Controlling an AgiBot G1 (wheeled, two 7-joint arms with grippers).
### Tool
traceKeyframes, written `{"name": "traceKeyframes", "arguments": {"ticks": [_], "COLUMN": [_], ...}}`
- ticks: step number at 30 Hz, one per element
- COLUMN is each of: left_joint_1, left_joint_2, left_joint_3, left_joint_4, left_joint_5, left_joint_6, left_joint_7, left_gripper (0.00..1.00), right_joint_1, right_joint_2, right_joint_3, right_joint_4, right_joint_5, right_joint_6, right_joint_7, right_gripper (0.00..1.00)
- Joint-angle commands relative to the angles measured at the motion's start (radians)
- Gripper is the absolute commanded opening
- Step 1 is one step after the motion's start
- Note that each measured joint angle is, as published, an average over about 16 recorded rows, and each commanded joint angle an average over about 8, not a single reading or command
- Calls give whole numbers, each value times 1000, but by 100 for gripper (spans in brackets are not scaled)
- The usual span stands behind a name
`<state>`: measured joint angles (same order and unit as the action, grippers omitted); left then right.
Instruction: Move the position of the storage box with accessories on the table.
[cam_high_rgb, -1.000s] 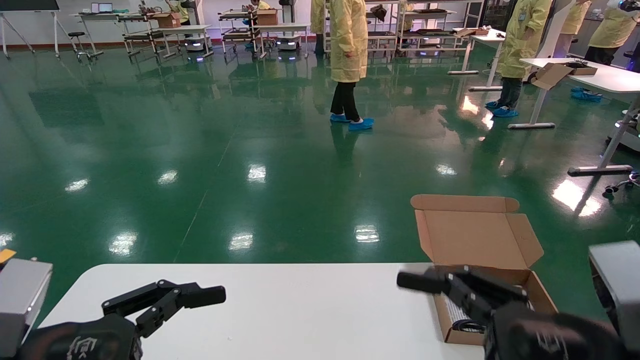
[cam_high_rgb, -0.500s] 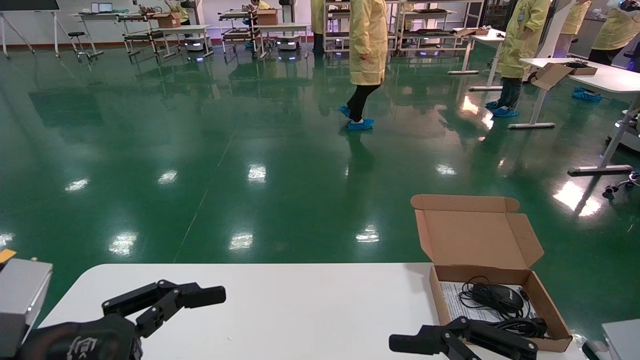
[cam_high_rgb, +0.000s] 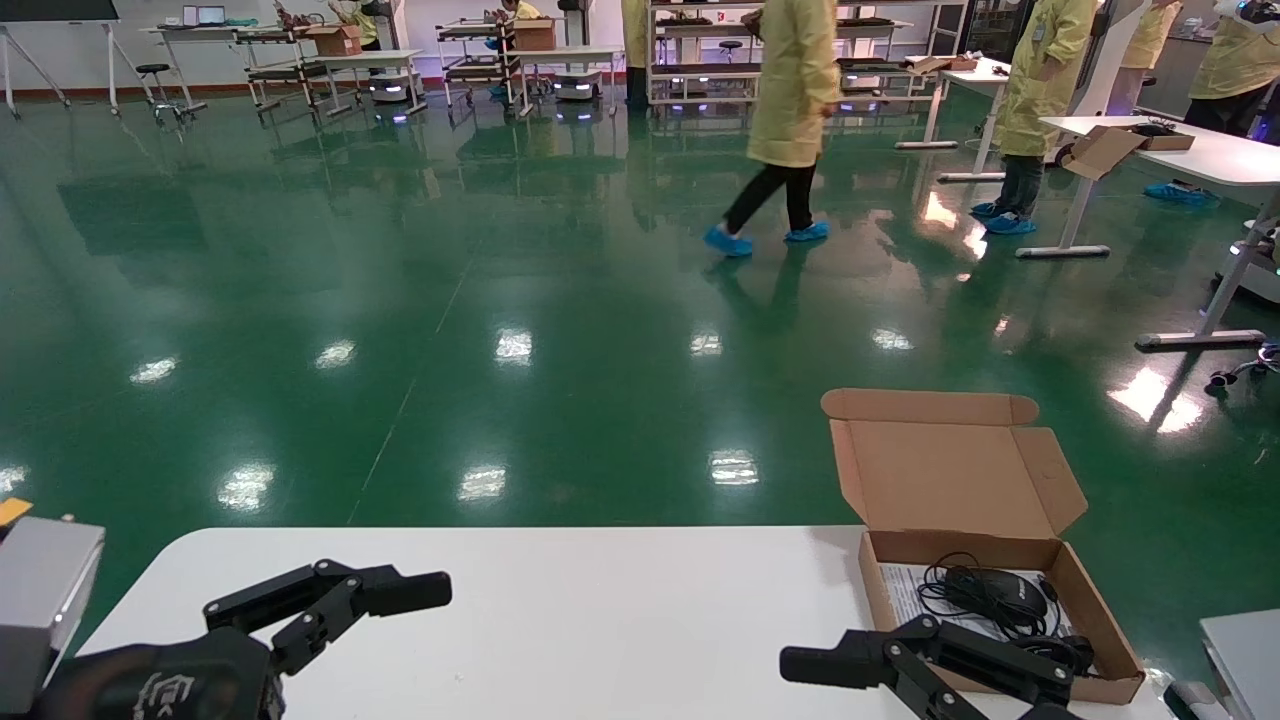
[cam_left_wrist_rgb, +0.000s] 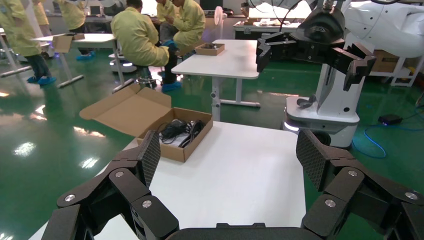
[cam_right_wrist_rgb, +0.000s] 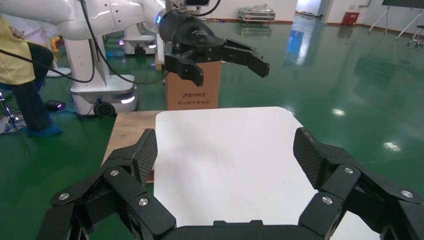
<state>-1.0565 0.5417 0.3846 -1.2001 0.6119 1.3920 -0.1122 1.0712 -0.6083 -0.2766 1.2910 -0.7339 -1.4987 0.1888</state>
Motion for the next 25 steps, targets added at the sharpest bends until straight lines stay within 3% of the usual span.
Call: {"name": "traceKeyframes", "arguments": {"ticks": [1, 25], "left_joint_1": [0, 0], "left_joint_2": [0, 0], "left_joint_3": [0, 0], "left_joint_4": [0, 0], "left_joint_5": [0, 0], "left_joint_6": [0, 0], "left_joint_7": [0, 0], "left_gripper": [100, 100], "right_joint_1": [1, 3], "right_joint_2": [-1, -3], "right_joint_3": [-1, -3], "right_joint_4": [-2, -8], "right_joint_5": [1, 4], "right_joint_6": [1, 3], "right_joint_7": [0, -2], "right_gripper": [100, 100]}}
